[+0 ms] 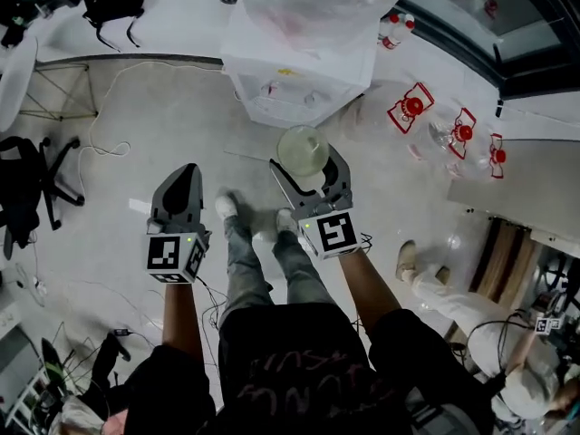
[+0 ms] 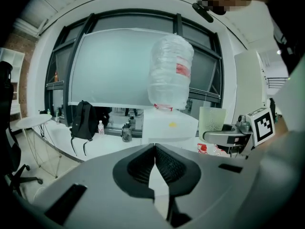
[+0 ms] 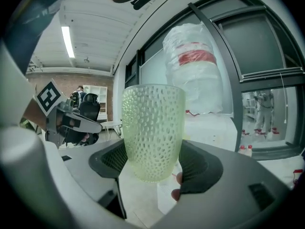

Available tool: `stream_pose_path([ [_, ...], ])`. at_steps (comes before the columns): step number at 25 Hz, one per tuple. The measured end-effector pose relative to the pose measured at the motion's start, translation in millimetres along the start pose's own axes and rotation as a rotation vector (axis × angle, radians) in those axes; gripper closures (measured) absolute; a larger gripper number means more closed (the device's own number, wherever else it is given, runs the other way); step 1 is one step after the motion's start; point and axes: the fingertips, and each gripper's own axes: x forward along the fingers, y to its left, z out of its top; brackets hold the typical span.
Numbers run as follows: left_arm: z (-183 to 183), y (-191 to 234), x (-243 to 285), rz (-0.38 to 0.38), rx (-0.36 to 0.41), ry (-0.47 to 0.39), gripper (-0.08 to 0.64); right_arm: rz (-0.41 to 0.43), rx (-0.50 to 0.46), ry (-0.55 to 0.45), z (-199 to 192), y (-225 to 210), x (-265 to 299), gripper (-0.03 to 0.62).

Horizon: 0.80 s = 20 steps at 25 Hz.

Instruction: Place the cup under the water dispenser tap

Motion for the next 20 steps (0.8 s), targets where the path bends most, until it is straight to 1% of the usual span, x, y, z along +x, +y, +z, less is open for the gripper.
stream_pose_path([
  [2,-11,9,11,-0.013,-0.014,0.008,0.545,-0.019,0.006,-0.012,-9,0,10,0.255],
  [5,-28,24,30,-0.025,-0.019,0.012,0.545,-0.015,0.045,0.065,-44,4,22,0.255],
  [7,-41,34,42,-0.023,-0.025,0.013,0.545,-0.016,0.050,0.085,-64,6,31,0.255],
  [9,-55,41,51,-0.024,-0.032,0.013,0.545,-0.028,0.046,0.064,-76,5,41,0.255],
  [14,-89,51,67,-0.024,-0.014,0.019,0.545,-0.050,0.061,0.086,-121,1,59,0.255],
  [20,-137,75,91,-0.002,-0.043,0.012,0.545,-0.088,0.060,0.064,-168,-16,91,0.255],
])
